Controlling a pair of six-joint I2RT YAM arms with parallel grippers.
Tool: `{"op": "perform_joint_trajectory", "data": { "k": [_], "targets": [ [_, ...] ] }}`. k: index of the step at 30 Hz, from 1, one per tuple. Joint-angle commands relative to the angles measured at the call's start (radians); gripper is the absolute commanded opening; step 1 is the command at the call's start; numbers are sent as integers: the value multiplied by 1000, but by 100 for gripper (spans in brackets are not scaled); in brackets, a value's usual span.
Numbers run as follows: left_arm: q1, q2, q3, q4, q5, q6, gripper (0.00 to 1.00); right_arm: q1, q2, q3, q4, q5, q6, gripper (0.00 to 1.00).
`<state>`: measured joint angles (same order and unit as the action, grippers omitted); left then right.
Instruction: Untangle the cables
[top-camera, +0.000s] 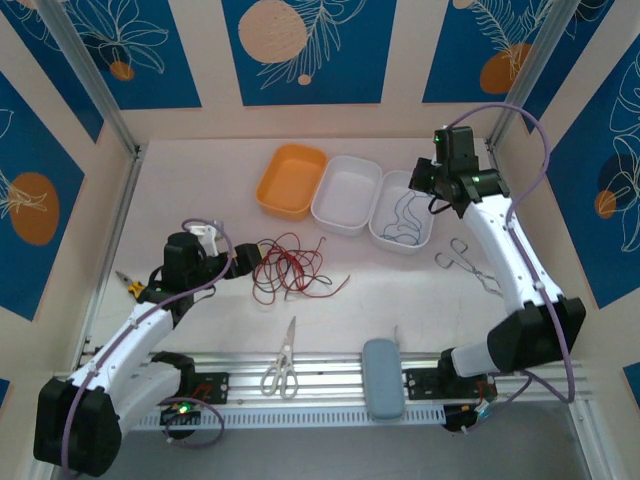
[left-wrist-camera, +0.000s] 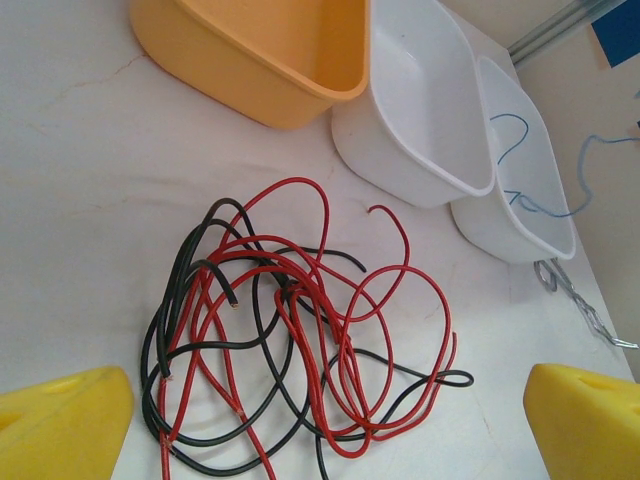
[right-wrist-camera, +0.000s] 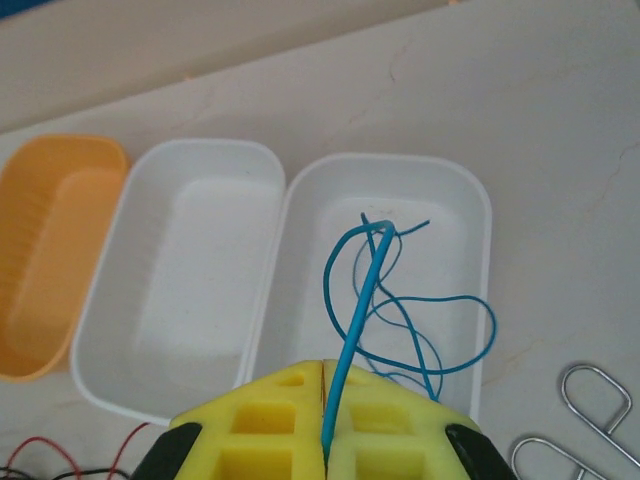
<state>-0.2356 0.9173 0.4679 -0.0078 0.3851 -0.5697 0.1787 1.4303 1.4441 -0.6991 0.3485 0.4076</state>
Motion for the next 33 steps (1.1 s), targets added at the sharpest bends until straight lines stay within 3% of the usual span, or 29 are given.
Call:
{"op": "perform_joint_trajectory", "data": {
  "k": [1,17,25,33],
  "targets": [
    [11,-14,-12,-5,5,19,100,-12,48,-5,51,-55,-37,0],
    [11,-18,-38,13,8,6,100,25,416,173,-19,-91,-111,0],
    [12,-17,-37,8,2,12,100,55,503,184,-49,-69,-105,0],
    [11,-20,-31,-3,-5,18,100,56,484,130,-69,-56,-69,21]
  ]
}}
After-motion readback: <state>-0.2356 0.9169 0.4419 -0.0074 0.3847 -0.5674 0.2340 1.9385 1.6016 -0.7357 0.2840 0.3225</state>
